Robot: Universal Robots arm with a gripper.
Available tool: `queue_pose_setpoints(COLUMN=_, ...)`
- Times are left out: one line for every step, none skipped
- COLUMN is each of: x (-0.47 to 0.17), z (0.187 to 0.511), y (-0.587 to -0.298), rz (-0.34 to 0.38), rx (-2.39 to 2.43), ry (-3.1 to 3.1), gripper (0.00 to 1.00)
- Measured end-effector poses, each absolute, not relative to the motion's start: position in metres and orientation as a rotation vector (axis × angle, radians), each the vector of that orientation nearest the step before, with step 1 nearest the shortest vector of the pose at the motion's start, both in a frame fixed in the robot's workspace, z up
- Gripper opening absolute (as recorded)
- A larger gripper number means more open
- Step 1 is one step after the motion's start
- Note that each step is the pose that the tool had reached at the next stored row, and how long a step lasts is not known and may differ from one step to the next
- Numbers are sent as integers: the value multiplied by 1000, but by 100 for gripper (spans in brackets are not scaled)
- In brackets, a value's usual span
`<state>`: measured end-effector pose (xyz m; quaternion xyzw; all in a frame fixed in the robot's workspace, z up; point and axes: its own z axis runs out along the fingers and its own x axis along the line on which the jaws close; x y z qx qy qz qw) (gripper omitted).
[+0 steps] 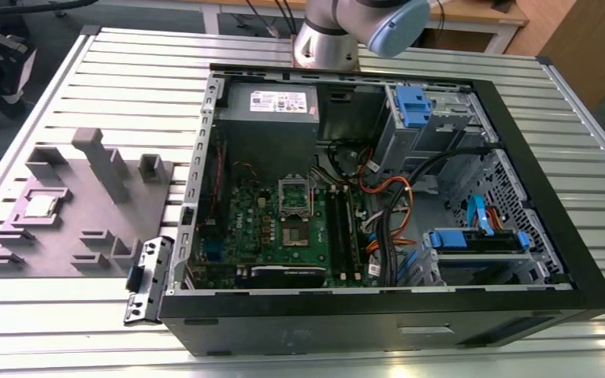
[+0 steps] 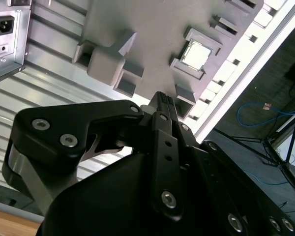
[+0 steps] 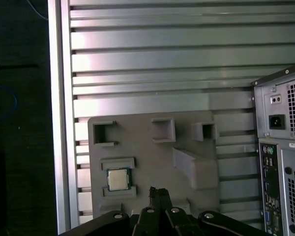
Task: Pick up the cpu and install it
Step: 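Reach for the cpu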
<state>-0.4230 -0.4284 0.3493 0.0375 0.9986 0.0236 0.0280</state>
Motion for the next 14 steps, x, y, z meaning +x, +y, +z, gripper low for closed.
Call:
queue_pose_setpoints(x=-423, z=347, y=-430, rz=73, rx=116, ry=3083, gripper=11)
queue_pose_setpoints(x=-423, z=346, y=-431, rz=73, rx=116, ry=3084, gripper=11)
queue_pose_setpoints(x=-424, z=344, y=-431, rz=73, rx=116, ry=3084, gripper=11)
queue_pose_setpoints(x=-424, z=342, y=-432, rz=73, rx=116, ry=3085, gripper=11)
queue_pose_setpoints(x=-424, z=340, y=-433, rz=73, rx=116, ry=3086, gripper=11)
queue_pose_setpoints(x=-425, z=338, y=-433, rz=73, rx=116, ry=3087, gripper=11)
queue_pose_setpoints(x=-425, z=337, y=-434, rz=73, rx=116, ry=3088, gripper=11)
queue_pose_setpoints(x=-425, z=335, y=-434, rz=73, rx=116, ry=3090, gripper=11)
queue_pose_setpoints(x=-425, z=333, y=-435, rz=72, rx=116, ry=3092, gripper=11)
queue_pose_setpoints(x=-425, z=331, y=-435, rz=72, rx=117, ry=3094, gripper=11)
queue_pose_setpoints(x=-425, z=329, y=-435, rz=72, rx=117, ry=3096, gripper=11)
queue_pose_setpoints(x=-426, z=328, y=-436, rz=72, rx=117, ry=3097, gripper=11)
queue_pose_setpoints(x=-426, z=326, y=-436, rz=72, rx=117, ry=3099, gripper=11)
queue_pose_setpoints(x=-427, z=324, y=-437, rz=72, rx=117, ry=3101, gripper=11)
